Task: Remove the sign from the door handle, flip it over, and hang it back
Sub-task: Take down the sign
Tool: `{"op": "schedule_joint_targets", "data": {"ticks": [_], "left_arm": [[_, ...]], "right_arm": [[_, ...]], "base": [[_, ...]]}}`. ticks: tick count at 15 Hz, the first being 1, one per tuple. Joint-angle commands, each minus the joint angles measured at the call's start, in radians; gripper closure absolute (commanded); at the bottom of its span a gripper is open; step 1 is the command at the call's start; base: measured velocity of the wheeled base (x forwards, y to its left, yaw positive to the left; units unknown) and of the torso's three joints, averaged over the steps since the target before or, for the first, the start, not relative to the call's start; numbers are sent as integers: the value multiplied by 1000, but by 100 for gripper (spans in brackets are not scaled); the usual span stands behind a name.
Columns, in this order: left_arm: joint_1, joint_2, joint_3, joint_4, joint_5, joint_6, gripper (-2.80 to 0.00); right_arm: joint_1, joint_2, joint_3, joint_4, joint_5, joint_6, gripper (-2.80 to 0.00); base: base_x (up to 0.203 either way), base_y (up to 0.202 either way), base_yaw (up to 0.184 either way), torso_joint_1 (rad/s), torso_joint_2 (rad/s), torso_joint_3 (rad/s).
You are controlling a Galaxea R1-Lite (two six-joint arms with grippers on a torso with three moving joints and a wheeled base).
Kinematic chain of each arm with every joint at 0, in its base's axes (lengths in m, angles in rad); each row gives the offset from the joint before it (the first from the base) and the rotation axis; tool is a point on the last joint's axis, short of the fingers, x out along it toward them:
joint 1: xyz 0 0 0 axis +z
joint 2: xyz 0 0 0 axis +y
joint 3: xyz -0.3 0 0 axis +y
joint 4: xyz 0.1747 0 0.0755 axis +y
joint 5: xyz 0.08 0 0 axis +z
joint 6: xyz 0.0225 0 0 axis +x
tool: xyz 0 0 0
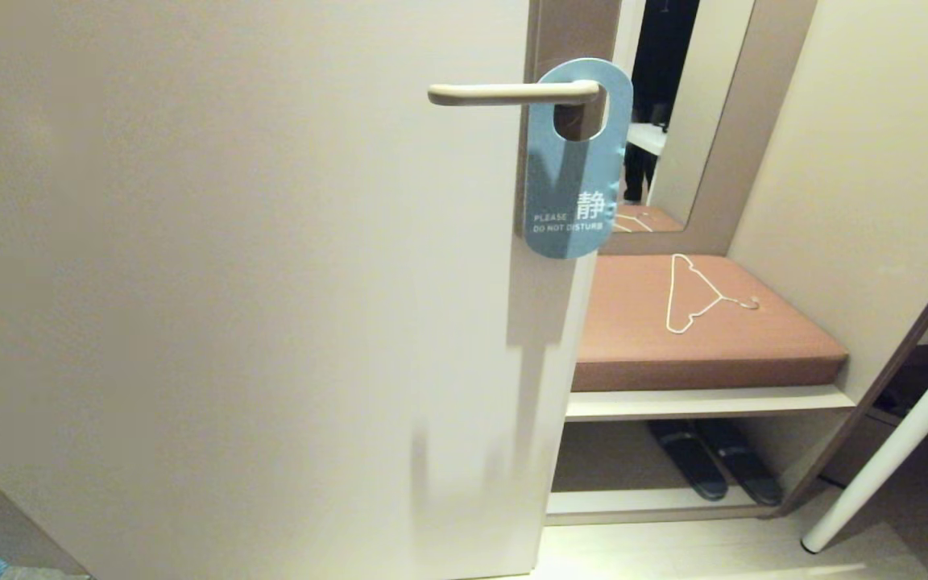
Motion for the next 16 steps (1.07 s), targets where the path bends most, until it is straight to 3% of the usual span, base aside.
{"op": "schedule_joint_targets", "data": {"ticks": [1,11,16], "left_arm": [[0,1,0,0,1,0,0],[0,1,0,0,1,-1,0],[0,1,0,0,1,-1,0]], "right_arm": [[4,113,-49,-2,0,1,0],[5,614,-259,-236,-4,1,0],[-87,858,-343,-344,-3,1,0]], "base": [[0,0,0,0,0,0],[0,0,0,0,0,0],[0,0,0,0,0,0]]}}
